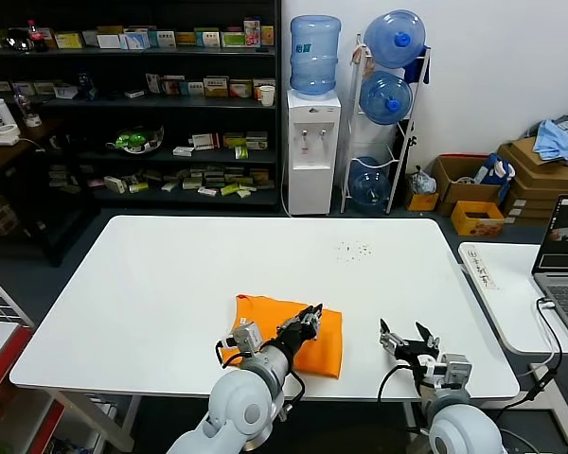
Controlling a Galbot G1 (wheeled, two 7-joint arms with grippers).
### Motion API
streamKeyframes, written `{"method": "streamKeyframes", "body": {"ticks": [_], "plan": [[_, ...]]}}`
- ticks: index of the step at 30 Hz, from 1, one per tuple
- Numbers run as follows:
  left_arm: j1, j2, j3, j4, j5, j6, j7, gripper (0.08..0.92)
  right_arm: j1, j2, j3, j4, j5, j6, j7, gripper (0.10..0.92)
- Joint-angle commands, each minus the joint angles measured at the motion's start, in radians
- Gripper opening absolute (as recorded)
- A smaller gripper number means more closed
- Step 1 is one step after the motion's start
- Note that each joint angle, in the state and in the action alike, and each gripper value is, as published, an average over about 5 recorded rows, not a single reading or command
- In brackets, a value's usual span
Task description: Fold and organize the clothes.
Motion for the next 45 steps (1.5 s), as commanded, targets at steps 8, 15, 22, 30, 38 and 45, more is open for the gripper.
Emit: {"method": "streamKeyframes", "body": {"ticks": [8,15,22,30,38,45], "plan": [[0.465,0.106,-0.579,-0.046,0.441,-0.578,0.583,0.612,-0.191,0.102,0.190,0.103,-0.364,0.429,-0.341,0.823],[0.603,0.040,-0.759,0.086,0.508,-0.871,0.726,0.797,-0.274,0.223,0.261,0.083,-0.422,0.553,-0.376,0.823],[0.596,0.015,-0.763,0.090,0.491,-0.912,0.771,0.822,-0.291,0.315,0.295,0.068,-0.486,0.658,-0.394,0.823],[0.582,0.006,-0.718,0.058,0.476,-0.889,0.769,0.823,-0.287,0.355,0.288,0.058,-0.516,0.691,-0.392,0.823],[0.586,0.003,-0.715,0.062,0.477,-0.887,0.763,0.823,-0.281,0.366,0.289,0.051,-0.515,0.692,-0.401,0.823],[0.572,0.002,-0.733,0.085,0.478,-0.890,0.757,0.823,-0.274,0.360,0.290,0.043,-0.510,0.684,-0.407,0.823]]}}
